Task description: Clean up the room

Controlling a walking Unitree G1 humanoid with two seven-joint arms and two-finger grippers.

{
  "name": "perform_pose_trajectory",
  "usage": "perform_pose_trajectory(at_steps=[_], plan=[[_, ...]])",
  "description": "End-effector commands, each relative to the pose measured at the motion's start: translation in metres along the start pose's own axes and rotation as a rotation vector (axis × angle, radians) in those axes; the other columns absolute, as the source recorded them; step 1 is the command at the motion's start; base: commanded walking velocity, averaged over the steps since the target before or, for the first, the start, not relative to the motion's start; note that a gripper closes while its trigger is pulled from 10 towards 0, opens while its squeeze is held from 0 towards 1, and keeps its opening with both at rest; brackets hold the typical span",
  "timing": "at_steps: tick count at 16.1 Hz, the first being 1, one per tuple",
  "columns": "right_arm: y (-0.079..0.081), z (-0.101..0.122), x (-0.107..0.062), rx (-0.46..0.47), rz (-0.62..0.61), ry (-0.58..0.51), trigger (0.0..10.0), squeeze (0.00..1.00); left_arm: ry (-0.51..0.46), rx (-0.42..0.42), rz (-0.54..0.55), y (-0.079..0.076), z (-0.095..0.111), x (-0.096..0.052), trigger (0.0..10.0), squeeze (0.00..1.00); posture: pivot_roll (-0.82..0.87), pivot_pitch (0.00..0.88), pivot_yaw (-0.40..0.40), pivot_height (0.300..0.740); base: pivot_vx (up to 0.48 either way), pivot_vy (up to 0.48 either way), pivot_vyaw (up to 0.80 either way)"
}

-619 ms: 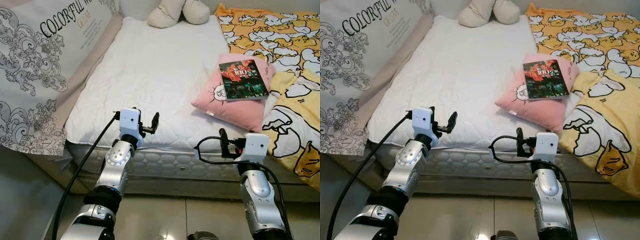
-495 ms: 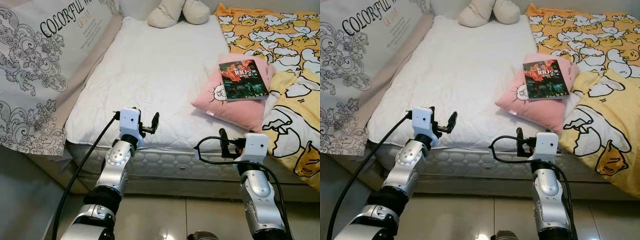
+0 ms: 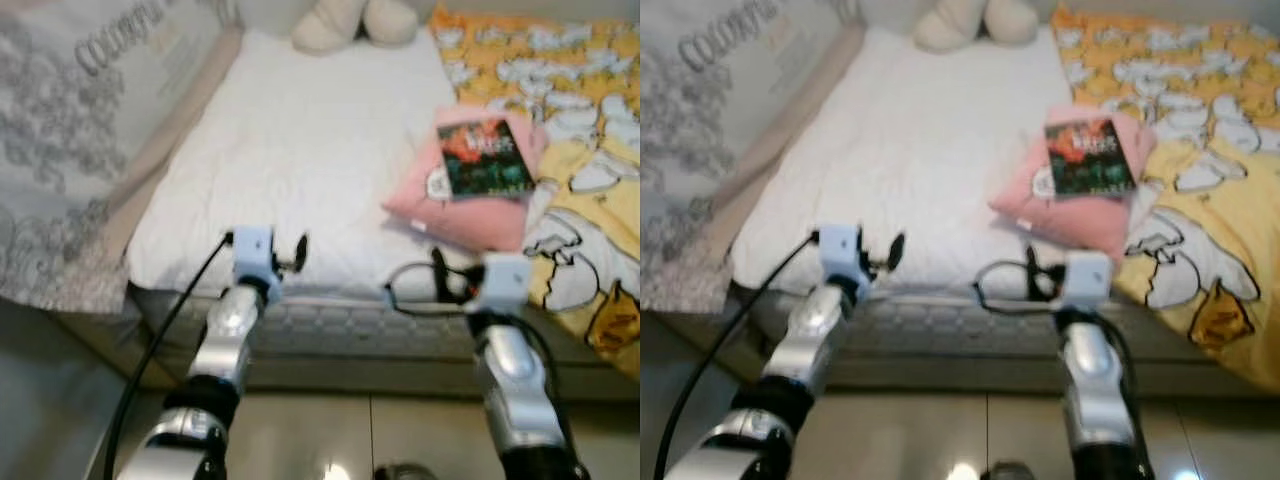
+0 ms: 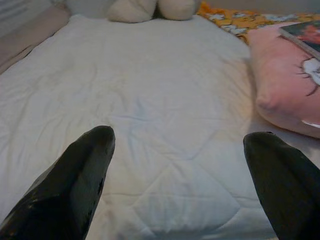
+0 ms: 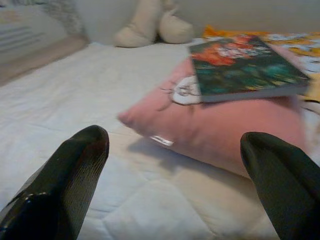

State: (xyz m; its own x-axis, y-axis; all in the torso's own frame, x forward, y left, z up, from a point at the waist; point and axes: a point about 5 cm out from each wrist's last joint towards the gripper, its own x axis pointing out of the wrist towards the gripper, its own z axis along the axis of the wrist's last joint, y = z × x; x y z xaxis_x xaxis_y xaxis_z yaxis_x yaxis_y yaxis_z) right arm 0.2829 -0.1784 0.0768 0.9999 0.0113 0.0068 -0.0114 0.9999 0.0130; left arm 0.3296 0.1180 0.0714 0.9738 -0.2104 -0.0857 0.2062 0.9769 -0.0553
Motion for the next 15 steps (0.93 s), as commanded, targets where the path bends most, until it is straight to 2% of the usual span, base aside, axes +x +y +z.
perform_pose_trajectory(at_steps=[1, 15], plan=[[-0.0006, -0.0011, -0.0002, 0.002, 0.002, 0.010, 10.0, 0.00, -0.004, -0.007, 0.005, -0.0001, 0.0045, 0.0035, 10.0, 0.00, -0.24, 0.000, 0.086, 0.740, 0.000, -0.480, 0.00], [0.0021, -0.0097, -0.0067, -0.024, 0.025, 0.047, 10.0, 0.00, 0.010, -0.035, 0.001, -0.0071, 0.0036, 0.0059, 10.0, 0.00, -0.24, 0.012, 0.092, 0.740, 0.000, -0.480, 0.00]])
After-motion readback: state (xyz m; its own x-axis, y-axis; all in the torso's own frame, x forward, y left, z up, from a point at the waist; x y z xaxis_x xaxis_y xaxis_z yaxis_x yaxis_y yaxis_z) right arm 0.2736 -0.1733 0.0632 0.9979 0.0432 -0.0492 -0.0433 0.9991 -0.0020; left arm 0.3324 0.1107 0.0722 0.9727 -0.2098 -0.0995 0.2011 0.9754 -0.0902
